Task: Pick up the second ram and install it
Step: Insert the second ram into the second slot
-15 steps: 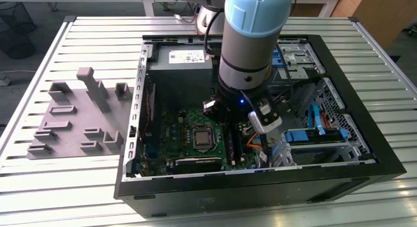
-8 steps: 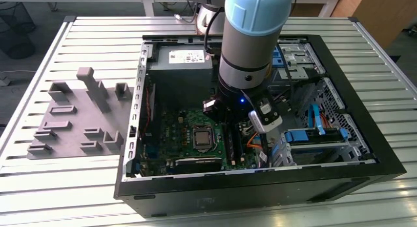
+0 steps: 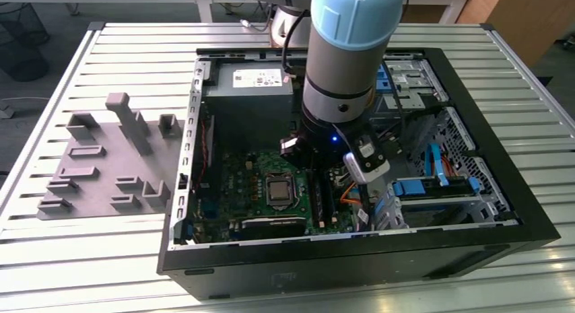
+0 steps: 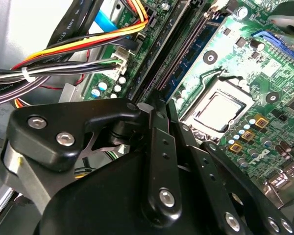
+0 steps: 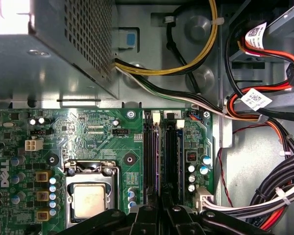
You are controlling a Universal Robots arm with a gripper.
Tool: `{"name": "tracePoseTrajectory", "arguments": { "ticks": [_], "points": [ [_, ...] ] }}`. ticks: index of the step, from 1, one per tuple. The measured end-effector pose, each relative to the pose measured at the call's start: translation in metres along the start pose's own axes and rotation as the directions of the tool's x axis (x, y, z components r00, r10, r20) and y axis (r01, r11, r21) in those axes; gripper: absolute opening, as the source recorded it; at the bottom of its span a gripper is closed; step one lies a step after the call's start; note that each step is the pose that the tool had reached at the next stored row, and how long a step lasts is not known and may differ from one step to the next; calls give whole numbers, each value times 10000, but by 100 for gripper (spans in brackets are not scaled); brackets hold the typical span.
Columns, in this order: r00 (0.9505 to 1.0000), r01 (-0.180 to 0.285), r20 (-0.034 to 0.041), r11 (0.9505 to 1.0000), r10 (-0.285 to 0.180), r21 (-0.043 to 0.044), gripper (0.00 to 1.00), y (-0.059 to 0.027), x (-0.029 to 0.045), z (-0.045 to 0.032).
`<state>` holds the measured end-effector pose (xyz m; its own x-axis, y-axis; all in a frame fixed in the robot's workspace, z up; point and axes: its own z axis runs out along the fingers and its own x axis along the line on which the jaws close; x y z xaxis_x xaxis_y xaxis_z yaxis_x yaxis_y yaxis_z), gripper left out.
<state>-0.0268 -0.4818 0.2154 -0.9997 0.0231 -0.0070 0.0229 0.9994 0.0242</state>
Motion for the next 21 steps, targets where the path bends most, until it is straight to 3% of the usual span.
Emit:
{"name": "tracePoseTrajectory", "arguments": {
  "ticks": [4, 21],
  "points": [
    [10000, 21, -2, 10000, -21, -58, 14, 0, 0, 6],
    [10000, 67, -5, 10000, -67, -54, 14, -7, 3, 1]
  ]
}}
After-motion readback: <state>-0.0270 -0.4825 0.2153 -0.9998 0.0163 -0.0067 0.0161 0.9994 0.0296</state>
